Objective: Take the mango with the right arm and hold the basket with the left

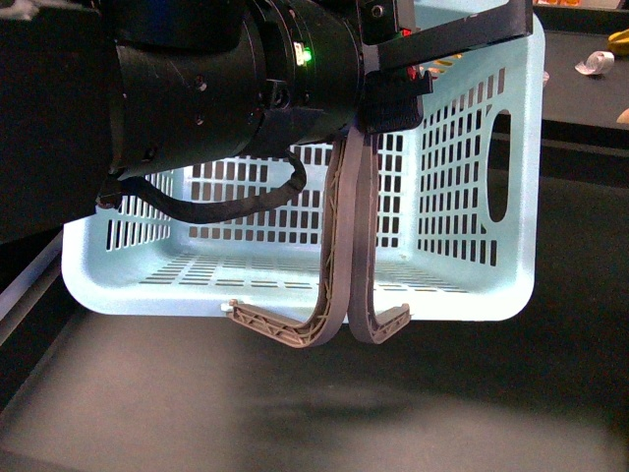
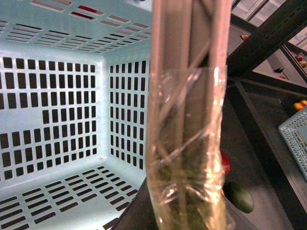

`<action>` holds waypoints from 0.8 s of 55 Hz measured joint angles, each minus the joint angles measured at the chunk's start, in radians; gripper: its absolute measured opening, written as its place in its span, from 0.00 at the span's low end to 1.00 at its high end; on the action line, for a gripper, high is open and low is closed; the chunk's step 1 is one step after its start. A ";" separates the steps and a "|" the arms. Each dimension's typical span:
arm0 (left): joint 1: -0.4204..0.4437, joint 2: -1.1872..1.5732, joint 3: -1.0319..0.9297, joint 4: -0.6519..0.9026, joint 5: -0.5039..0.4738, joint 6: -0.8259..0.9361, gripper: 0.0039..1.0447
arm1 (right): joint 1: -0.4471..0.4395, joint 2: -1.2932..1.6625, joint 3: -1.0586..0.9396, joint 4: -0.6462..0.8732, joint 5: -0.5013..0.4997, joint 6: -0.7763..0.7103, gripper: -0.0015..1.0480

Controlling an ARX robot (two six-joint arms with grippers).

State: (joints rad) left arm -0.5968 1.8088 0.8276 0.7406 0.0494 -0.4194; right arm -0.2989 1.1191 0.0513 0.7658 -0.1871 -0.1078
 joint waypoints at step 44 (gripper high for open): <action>0.000 0.000 0.000 0.000 0.002 0.000 0.06 | -0.124 1.405 0.428 0.460 0.196 -0.001 0.92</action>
State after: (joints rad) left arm -0.5968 1.8088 0.8276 0.7403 0.0517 -0.4191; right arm -0.4229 2.5244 0.4793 1.2255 0.0090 -0.1085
